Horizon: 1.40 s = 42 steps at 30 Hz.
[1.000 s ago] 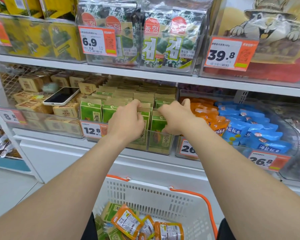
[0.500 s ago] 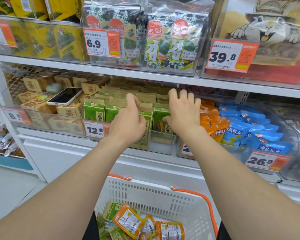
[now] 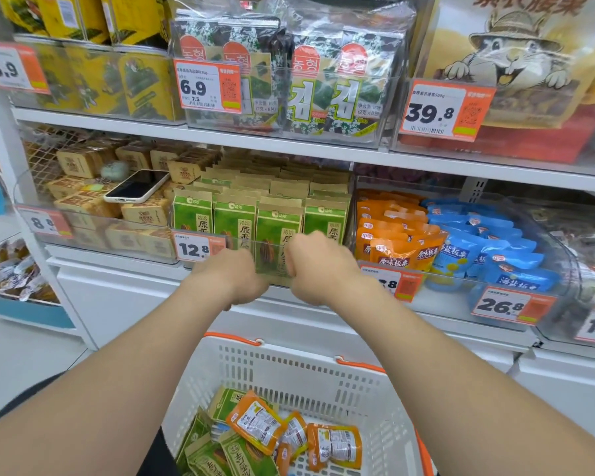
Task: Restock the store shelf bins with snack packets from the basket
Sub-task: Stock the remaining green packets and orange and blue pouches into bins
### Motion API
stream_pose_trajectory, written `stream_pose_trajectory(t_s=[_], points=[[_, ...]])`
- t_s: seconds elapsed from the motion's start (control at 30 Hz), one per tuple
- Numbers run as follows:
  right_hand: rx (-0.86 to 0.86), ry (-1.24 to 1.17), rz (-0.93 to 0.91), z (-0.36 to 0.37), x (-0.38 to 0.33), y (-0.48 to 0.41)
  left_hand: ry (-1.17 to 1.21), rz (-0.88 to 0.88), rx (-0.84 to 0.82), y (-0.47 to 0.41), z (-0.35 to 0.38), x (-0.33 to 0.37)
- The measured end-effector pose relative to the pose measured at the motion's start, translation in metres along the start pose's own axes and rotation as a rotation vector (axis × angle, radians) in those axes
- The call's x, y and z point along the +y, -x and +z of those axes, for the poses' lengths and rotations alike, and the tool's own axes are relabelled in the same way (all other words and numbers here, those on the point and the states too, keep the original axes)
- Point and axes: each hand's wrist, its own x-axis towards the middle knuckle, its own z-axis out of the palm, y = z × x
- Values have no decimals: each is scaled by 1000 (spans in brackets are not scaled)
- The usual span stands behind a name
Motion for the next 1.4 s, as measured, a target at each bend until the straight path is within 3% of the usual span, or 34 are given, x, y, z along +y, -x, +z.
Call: stream_pose_trajectory(t_s=[0.2, 0.5, 0.7, 0.97, 1.1, 1.27, 1.4], points=[[-381, 132, -196, 54, -19, 32, -304, 0, -297, 18, 41, -4], [-660, 317, -394, 138, -46, 99, -414, 45, -525, 47, 174, -37], [-724, 403, -436, 170, -40, 129, -462, 78, -777, 66, 244, -47], [-761, 424, -465, 184, -27, 133, -599, 295, -1073, 88, 282, -40], [-757, 430, -443, 185, -23, 128, -575, 303, -1056, 89, 283, -37], [-749, 415, -411, 183, -20, 121, -265, 138, -938, 81, 279, -40], [-743, 395, -392, 176, -18, 115, -171, 150, -726, 72, 289, -35]])
